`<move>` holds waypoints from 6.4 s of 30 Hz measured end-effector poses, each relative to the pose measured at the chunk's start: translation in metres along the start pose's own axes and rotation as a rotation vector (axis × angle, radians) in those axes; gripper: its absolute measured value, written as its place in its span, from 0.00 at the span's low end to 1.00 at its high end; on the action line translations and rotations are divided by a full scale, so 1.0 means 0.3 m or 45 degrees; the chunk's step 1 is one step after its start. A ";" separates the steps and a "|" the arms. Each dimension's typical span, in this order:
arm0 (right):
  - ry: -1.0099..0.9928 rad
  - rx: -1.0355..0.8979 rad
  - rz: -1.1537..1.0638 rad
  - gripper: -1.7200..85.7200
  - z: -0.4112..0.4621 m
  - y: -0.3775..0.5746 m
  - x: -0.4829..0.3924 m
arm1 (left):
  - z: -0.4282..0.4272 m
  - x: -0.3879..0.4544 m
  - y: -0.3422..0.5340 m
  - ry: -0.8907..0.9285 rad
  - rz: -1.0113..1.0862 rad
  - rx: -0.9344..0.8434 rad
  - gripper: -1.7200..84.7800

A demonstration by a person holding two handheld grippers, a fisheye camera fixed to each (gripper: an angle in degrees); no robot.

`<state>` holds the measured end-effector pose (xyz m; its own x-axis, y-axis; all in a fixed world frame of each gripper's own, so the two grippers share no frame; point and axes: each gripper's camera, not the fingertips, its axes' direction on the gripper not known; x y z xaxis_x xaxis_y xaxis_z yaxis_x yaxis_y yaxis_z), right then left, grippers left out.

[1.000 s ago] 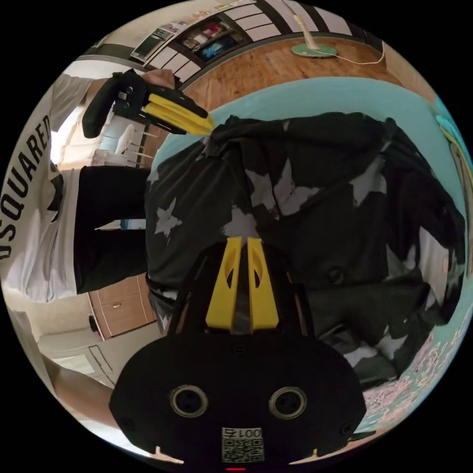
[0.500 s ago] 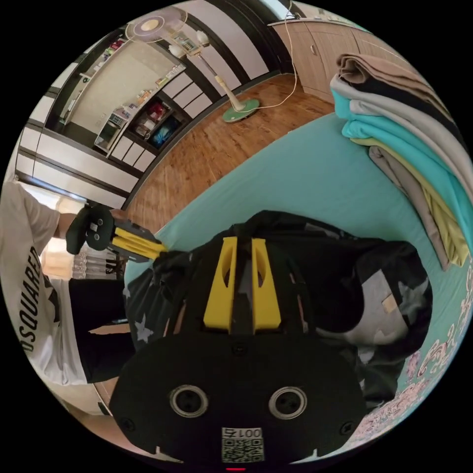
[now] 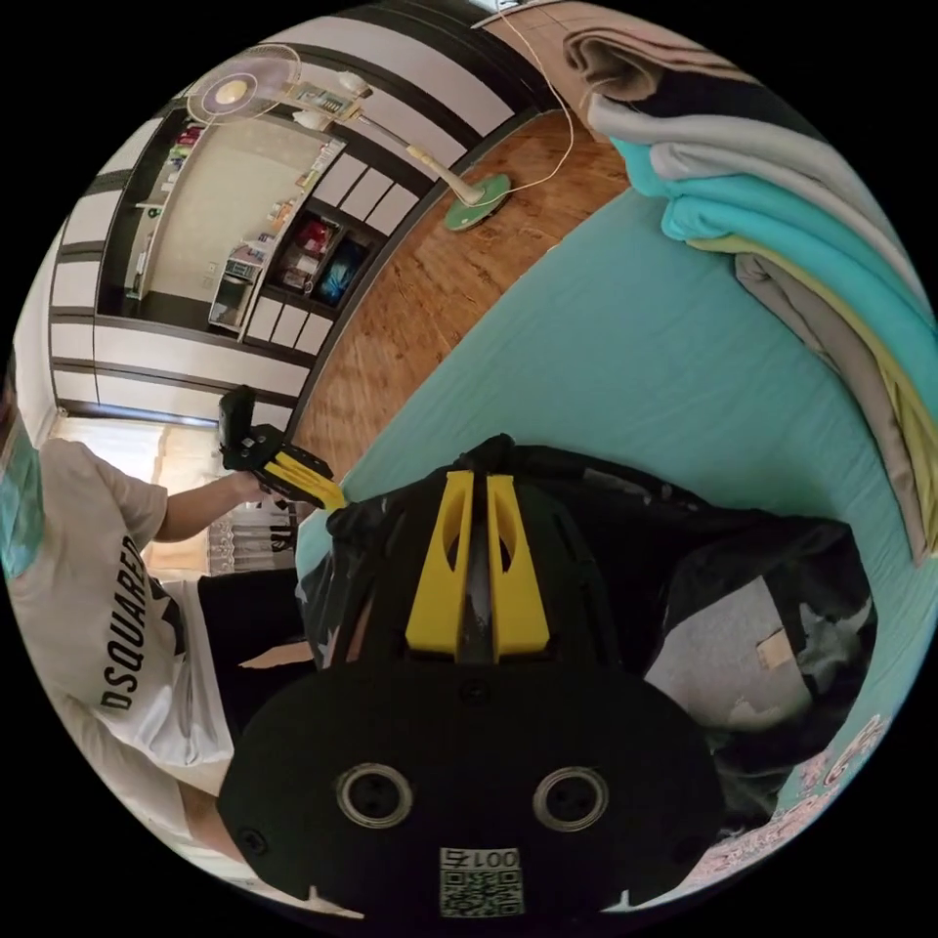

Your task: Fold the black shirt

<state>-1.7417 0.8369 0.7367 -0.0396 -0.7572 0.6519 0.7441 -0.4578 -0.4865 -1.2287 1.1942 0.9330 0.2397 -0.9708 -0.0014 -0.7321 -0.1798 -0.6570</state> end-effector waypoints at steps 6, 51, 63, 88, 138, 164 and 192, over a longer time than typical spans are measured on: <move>0.194 -0.107 -0.058 0.04 0.071 -0.028 -0.035 | 0.013 0.055 -0.036 -0.056 0.045 0.023 0.14; 0.980 0.100 -0.184 0.03 0.856 1.045 -0.485 | 0.439 0.087 0.017 -0.408 0.160 -0.147 0.03; 1.107 -0.013 0.883 0.15 0.824 2.220 -0.550 | 0.595 0.070 0.330 -0.204 0.037 -0.487 0.09; 0.666 0.166 1.007 0.05 1.230 3.260 -0.390 | 0.821 -0.008 0.700 -0.153 -0.058 -0.264 0.01; 0.003 0.945 0.643 0.03 0.624 3.556 0.654 | 0.576 -0.500 -0.059 0.120 -0.262 0.083 0.02; 0.363 0.319 1.011 0.05 0.843 3.278 0.417 | 0.604 -0.412 0.265 -0.261 -0.187 -0.165 0.04; 0.575 0.339 0.962 0.10 0.905 3.142 0.139 | 0.514 -0.666 0.638 0.175 -0.835 0.409 0.04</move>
<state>-0.8608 0.5003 0.4632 0.3046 -0.9471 -0.1009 0.8048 0.3126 -0.5045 -1.3185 1.3781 0.6912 0.4663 -0.6947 0.5477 -0.2385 -0.6949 -0.6784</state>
